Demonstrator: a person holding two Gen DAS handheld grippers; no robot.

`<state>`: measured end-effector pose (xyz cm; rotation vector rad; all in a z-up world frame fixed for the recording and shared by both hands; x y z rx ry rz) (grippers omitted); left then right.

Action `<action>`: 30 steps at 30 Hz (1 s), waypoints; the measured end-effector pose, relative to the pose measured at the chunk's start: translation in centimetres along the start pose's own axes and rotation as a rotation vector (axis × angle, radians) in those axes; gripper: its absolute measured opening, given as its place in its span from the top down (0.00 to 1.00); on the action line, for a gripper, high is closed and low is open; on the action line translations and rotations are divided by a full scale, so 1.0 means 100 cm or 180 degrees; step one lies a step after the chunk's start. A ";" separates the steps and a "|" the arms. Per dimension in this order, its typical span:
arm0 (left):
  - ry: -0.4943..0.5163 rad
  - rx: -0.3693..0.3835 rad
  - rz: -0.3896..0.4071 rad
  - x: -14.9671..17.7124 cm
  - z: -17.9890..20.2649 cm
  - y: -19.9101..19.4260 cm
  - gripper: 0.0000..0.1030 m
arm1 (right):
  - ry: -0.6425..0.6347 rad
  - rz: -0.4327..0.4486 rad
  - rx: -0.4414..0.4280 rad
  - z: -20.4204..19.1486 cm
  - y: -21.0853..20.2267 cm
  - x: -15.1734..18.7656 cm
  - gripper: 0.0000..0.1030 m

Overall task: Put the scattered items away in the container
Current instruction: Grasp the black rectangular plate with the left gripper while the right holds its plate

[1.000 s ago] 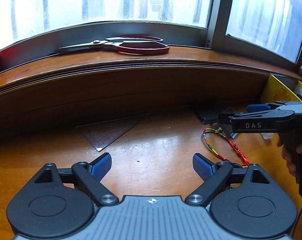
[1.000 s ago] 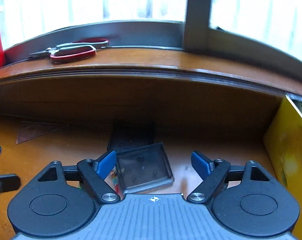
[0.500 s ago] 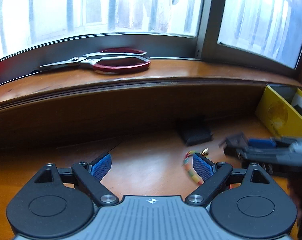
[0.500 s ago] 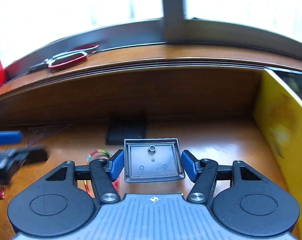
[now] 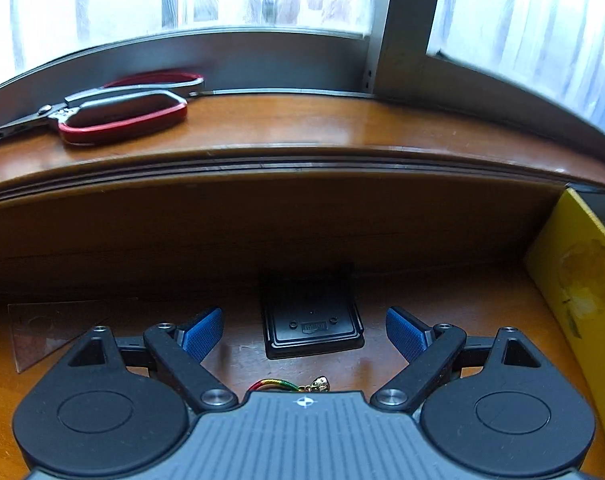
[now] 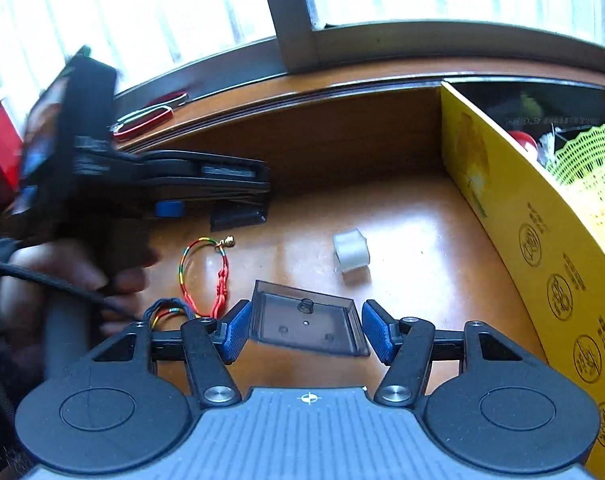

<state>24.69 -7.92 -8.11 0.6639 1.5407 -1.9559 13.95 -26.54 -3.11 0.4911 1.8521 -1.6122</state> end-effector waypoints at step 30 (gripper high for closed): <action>0.0141 0.0014 0.0327 -0.003 -0.027 -0.040 0.39 | 0.0295 -0.0218 0.0302 0.007 0.001 0.012 0.16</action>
Point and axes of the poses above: each gripper's, at about its wrist camera, not at the fingertips, and y roughly the way its jaws point, z to its right, x to its underside, the point moved 6 cm from there along y, roughly the way its jaws point, and after that the axes turned 14 degrees about x, right-handed, at the moved point
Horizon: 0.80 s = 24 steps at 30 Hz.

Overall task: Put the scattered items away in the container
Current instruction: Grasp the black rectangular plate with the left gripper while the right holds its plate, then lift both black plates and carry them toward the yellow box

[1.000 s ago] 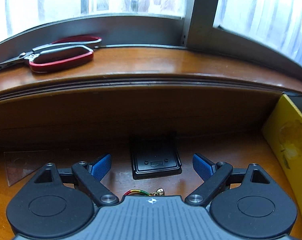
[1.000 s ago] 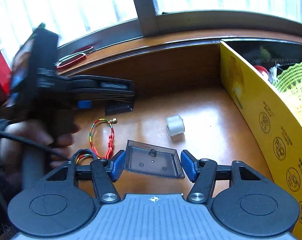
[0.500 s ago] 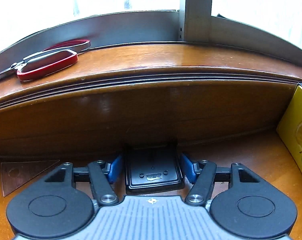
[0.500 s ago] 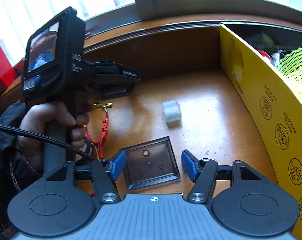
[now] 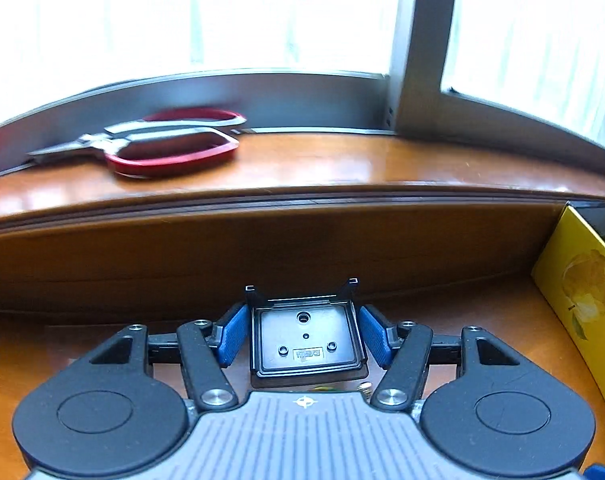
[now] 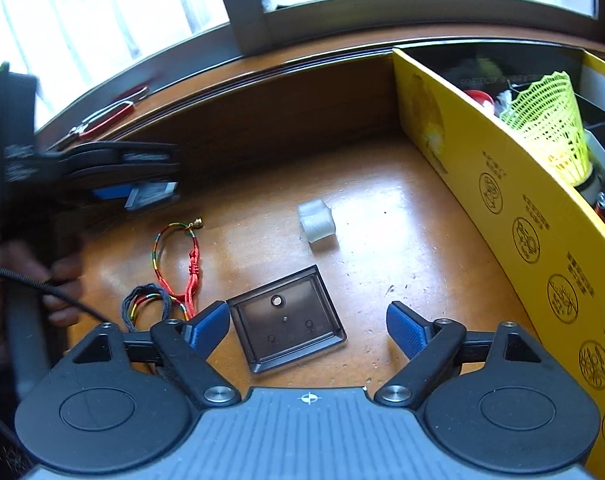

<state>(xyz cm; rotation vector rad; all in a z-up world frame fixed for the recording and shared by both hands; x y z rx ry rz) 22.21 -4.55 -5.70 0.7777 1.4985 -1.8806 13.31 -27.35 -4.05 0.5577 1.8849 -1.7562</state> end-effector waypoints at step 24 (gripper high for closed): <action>0.0034 0.0131 -0.0094 0.024 -0.015 -0.033 0.39 | -0.0647 0.0031 0.0072 -0.037 0.025 0.000 0.17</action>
Point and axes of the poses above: each gripper's, at about its wrist camera, not at the fingertips, and y roughly the way its jaws point, z to its right, x to its underside, the point moved 6 cm from there along y, roughly the way its jaws point, and after that the axes turned 14 degrees about x, right-handed, at the moved point
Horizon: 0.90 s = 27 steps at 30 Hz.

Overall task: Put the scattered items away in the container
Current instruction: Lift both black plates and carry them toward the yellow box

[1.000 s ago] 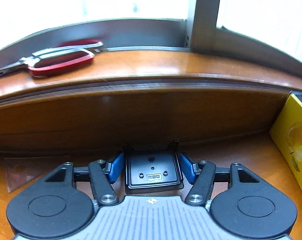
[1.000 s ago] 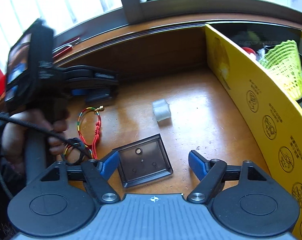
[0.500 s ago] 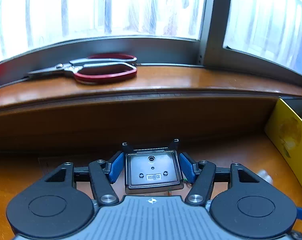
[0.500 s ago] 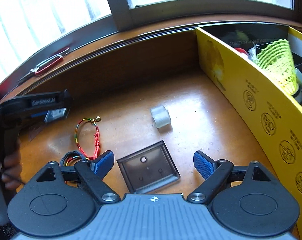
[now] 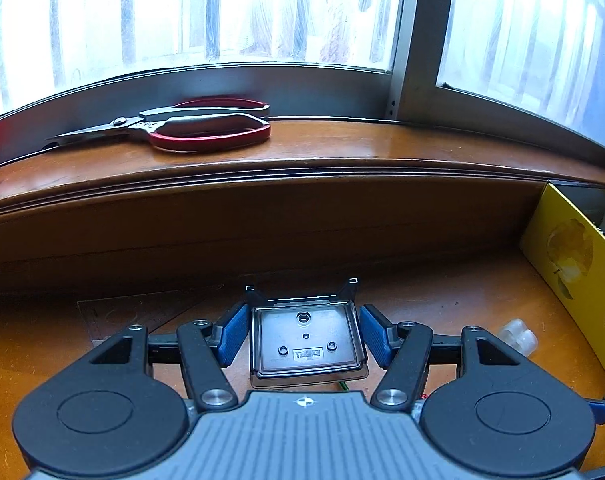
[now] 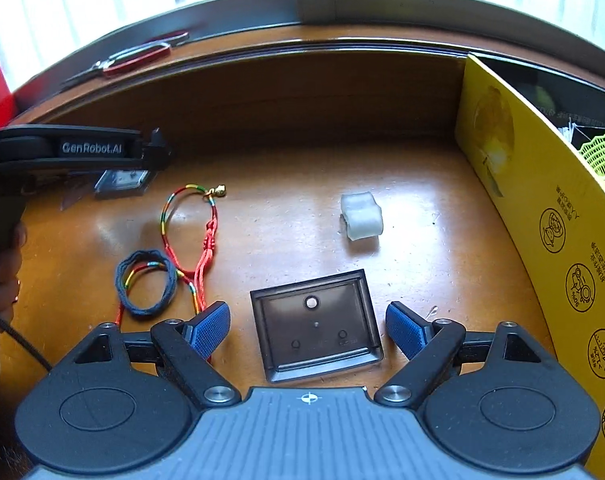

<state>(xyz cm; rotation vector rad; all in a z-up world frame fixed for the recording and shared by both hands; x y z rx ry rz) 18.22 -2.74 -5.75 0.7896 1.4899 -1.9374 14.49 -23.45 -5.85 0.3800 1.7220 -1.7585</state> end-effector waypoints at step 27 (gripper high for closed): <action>0.0119 0.0089 0.0071 -0.001 0.013 -0.010 0.39 | 0.0279 0.0162 0.0006 0.010 -0.017 -0.003 0.40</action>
Point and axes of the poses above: each gripper's, at about its wrist camera, not at the fingertips, and y roughly the way its jaws point, z to its right, x to its underside, the point moved 6 cm from there along y, roughly the way its jaws point, and after that the axes turned 14 degrees about x, right-handed, at the moved point
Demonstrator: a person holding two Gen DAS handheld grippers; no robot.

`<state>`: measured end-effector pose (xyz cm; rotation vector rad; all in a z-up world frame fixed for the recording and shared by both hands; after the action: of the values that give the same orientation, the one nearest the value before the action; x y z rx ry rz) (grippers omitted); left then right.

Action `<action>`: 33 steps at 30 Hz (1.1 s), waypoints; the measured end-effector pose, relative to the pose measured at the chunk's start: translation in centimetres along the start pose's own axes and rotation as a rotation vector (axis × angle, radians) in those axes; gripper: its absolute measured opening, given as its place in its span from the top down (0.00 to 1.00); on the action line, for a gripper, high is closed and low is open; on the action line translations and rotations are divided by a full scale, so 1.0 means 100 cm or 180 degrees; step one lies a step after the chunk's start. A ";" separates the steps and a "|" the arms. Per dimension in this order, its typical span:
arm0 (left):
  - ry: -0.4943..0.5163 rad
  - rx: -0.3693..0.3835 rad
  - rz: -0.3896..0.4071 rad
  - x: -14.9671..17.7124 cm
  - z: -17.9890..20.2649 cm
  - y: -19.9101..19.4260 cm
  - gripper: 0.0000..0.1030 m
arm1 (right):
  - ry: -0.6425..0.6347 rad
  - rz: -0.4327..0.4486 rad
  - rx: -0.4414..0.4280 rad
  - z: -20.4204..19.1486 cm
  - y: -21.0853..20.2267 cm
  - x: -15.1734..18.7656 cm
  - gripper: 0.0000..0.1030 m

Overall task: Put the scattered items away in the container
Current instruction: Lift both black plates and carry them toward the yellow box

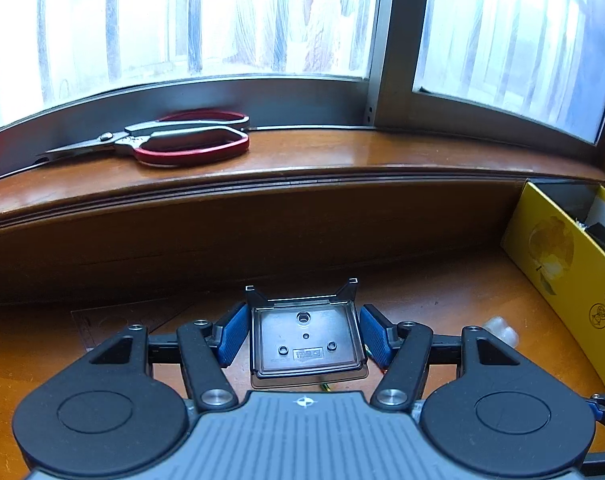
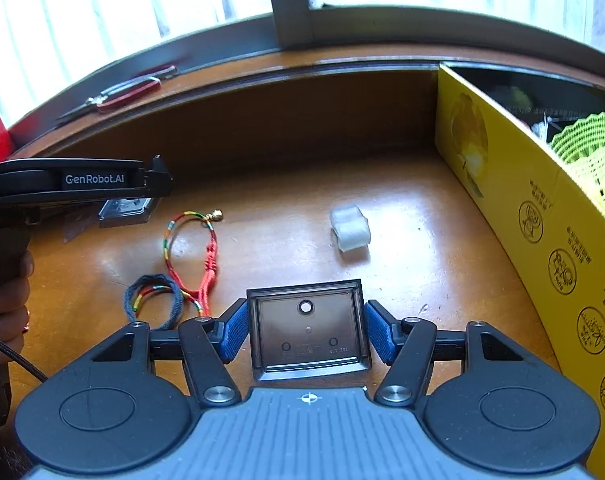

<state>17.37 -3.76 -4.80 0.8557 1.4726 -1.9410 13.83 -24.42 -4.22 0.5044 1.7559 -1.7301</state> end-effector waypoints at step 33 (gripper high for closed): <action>0.0441 0.0157 0.0291 0.002 0.070 -0.068 0.39 | 0.0749 0.0468 -0.0475 0.048 -0.110 -0.002 0.40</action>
<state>11.02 -8.87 0.64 1.0798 1.4414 -1.8902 7.51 -29.86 4.44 0.7763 1.9399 -1.4738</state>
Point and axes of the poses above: each gripper's, at about its wrist camera, not at the fingertips, and y roughly the way its jaws point, z to its right, x to its underside, the point moved 6 cm from there along y, roughly the way its jaws point, and after that the axes turned 14 degrees about x, right-handed, at the moved point
